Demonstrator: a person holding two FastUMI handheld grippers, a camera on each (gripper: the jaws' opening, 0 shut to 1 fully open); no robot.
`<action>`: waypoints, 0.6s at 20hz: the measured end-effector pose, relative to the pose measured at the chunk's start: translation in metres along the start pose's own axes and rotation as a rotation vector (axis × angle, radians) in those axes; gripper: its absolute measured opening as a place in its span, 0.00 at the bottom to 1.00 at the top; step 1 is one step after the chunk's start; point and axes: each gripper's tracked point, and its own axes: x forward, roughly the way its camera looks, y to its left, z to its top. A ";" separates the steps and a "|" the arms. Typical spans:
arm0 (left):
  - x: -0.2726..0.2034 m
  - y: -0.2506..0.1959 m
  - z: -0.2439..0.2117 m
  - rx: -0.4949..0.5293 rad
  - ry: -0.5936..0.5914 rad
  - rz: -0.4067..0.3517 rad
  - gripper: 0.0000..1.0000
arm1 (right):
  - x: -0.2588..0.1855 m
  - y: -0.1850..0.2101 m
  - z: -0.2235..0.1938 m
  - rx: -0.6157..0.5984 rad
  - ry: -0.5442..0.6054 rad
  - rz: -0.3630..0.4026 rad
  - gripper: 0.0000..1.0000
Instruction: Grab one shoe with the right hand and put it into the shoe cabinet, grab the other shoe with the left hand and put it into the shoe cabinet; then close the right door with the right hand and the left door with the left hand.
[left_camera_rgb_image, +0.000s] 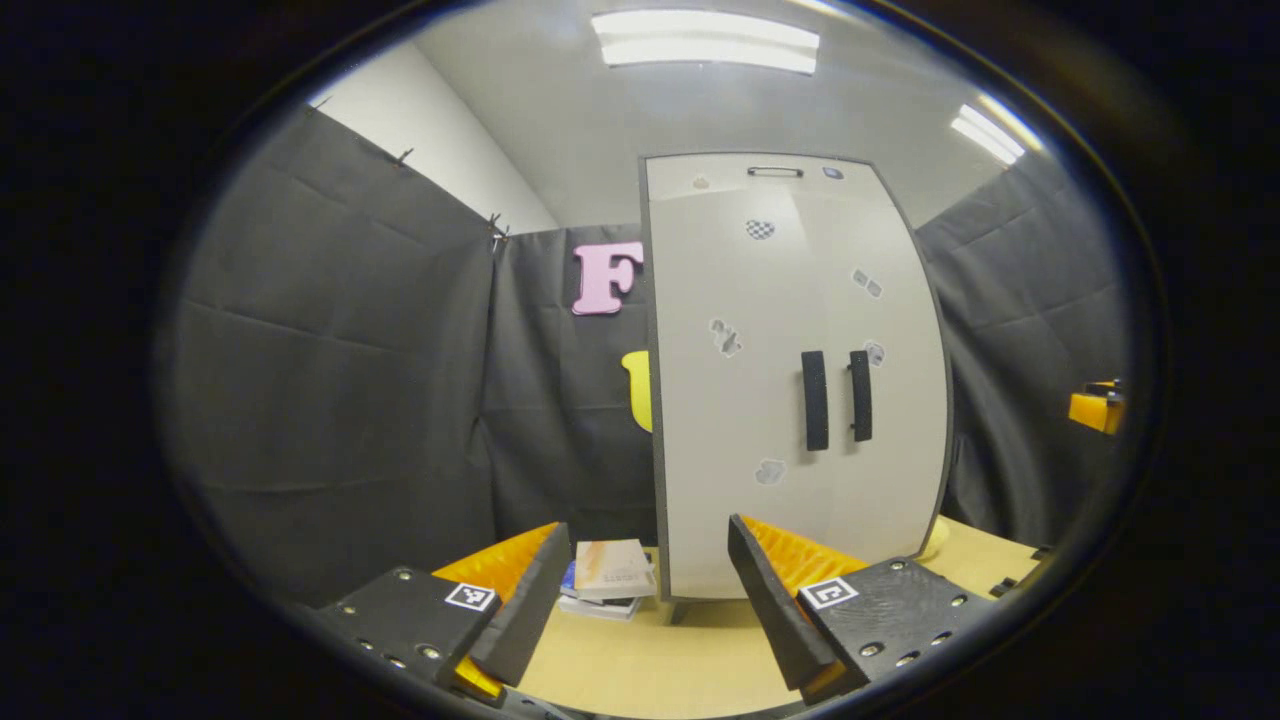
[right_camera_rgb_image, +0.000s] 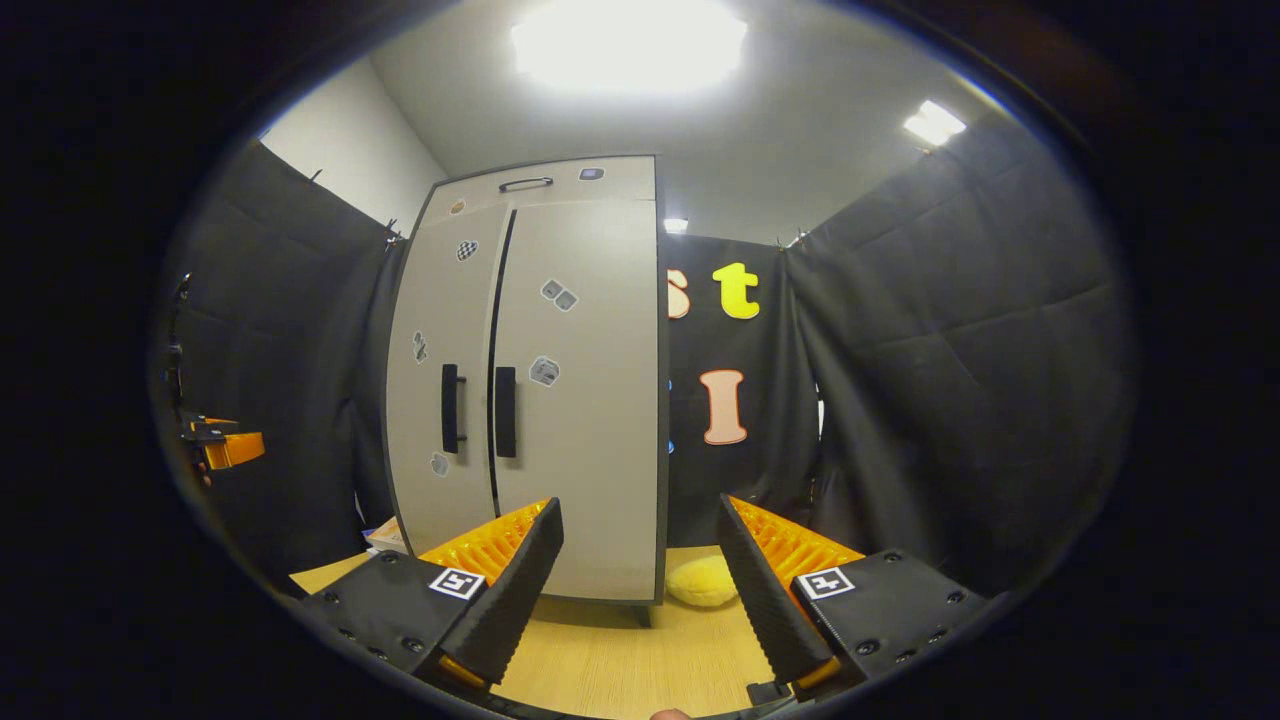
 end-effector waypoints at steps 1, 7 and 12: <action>0.000 0.000 0.000 0.000 0.000 -0.001 0.94 | 0.000 0.000 0.001 -0.001 -0.001 -0.001 0.96; -0.001 0.005 0.003 0.022 -0.006 0.004 0.94 | -0.001 0.000 0.001 0.003 -0.003 -0.009 0.96; 0.000 0.006 0.003 0.022 -0.008 0.004 0.94 | -0.002 0.002 0.002 0.001 -0.006 -0.011 0.96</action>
